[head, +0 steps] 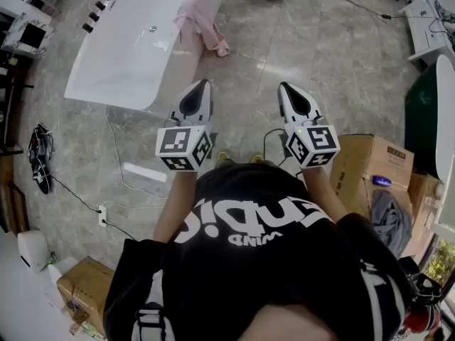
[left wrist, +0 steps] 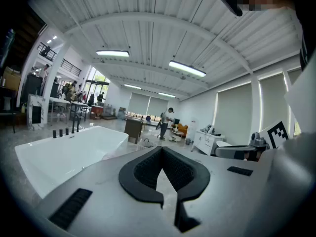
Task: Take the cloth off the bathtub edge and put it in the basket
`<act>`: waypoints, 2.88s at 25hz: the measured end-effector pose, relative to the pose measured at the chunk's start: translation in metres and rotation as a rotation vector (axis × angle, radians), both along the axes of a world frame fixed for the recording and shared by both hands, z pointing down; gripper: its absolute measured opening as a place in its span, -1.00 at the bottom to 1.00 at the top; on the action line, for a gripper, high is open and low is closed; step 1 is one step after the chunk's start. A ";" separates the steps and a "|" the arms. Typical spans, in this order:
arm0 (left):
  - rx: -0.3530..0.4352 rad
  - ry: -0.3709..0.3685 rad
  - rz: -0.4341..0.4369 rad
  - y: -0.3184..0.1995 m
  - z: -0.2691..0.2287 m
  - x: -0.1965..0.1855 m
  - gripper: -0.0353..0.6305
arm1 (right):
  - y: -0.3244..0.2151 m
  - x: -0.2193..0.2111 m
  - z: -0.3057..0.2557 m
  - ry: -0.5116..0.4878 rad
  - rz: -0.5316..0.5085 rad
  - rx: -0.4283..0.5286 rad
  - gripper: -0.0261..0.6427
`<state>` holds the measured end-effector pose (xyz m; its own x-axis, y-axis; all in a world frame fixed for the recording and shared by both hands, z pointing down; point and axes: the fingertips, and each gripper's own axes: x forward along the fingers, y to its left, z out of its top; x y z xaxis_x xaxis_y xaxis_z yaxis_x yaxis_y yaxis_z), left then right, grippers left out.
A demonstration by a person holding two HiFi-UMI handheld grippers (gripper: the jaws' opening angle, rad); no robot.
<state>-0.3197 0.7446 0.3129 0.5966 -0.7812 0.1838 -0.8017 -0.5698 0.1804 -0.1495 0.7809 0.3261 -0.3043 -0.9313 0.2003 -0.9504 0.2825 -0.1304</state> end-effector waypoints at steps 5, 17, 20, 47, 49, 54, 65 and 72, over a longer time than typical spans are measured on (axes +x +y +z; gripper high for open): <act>-0.003 -0.007 0.001 -0.003 0.001 -0.013 -0.85 | -0.004 -0.011 0.001 -0.027 -0.002 -0.016 -0.88; 0.010 -0.018 0.073 -0.026 0.005 -0.059 -0.85 | -0.025 -0.055 0.014 -0.048 0.071 -0.023 -0.88; -0.001 -0.019 0.081 -0.038 0.010 -0.060 -0.85 | -0.032 -0.060 0.014 -0.038 0.070 -0.027 -0.88; 0.007 -0.012 -0.005 -0.327 -0.004 0.024 -0.85 | -0.337 0.030 0.006 -0.053 -0.023 -0.030 -0.88; 0.004 -0.015 -0.021 -0.346 -0.003 0.030 -0.85 | -0.356 0.037 0.007 -0.057 -0.038 -0.033 -0.88; 0.000 -0.028 -0.051 -0.387 -0.001 0.035 -0.85 | -0.404 0.043 0.018 -0.072 -0.066 -0.059 -0.88; -0.012 -0.021 -0.075 -0.499 0.012 0.013 -0.85 | -0.524 0.017 0.023 -0.068 -0.106 -0.069 -0.88; -0.006 -0.005 -0.038 -0.596 0.005 0.006 -0.85 | -0.625 -0.003 0.002 -0.030 -0.120 -0.039 -0.88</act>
